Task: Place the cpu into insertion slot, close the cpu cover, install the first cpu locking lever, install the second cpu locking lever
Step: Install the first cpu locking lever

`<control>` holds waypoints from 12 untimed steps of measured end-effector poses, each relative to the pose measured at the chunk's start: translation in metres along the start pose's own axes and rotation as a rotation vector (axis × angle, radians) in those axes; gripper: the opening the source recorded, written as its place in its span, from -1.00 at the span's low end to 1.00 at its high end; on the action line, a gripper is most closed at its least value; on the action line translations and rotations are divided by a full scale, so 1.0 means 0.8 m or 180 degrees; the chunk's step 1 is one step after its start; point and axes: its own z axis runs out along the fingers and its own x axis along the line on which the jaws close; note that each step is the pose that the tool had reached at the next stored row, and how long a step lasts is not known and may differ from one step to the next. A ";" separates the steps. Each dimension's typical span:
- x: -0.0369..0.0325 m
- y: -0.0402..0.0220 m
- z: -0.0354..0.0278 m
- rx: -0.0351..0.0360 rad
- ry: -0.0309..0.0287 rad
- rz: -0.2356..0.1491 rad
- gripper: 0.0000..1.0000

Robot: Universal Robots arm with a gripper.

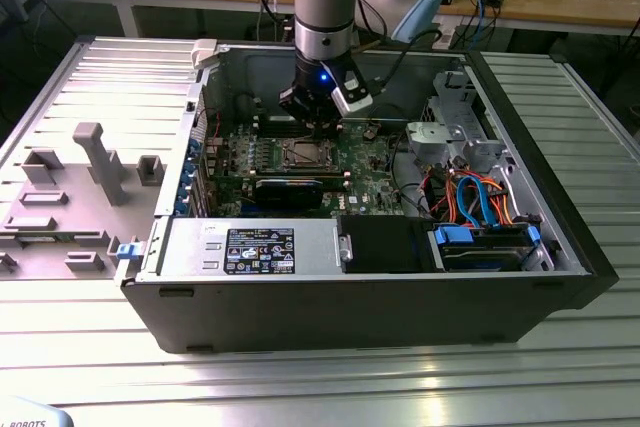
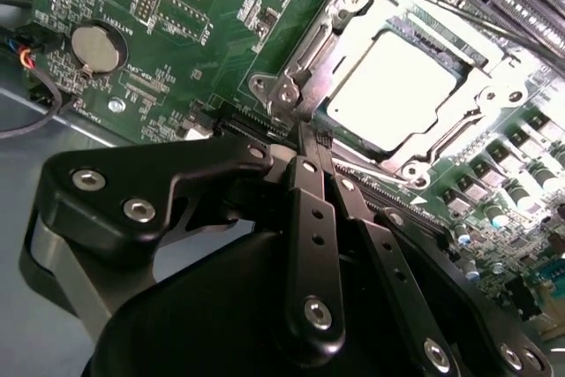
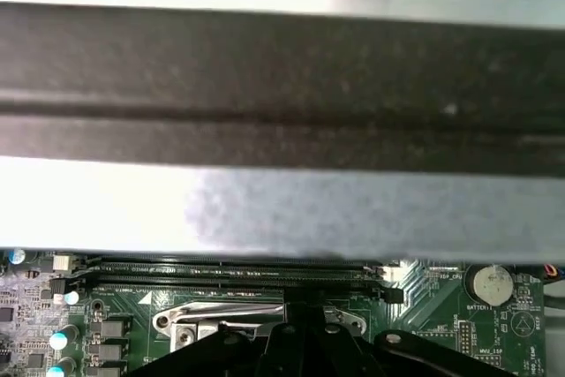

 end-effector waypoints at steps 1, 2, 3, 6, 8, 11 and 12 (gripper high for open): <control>0.0021 0.0000 -0.0001 -0.0008 0.0000 0.0000 -0.79; 0.0045 0.0000 -0.0002 -0.0016 -0.0001 0.0001 -0.79; 0.0094 0.0000 -0.0003 -0.0029 -0.0001 0.0001 -0.79; 0.0175 0.0003 -0.0006 -0.0048 -0.0002 0.0002 -0.79; 0.0186 0.0004 -0.0006 -0.0055 -0.0002 0.0001 -0.79; 0.0186 0.0010 -0.0006 -0.0056 -0.0001 -0.0002 -0.79; 0.0183 0.0013 -0.0006 -0.0056 -0.0001 -0.0004 -0.79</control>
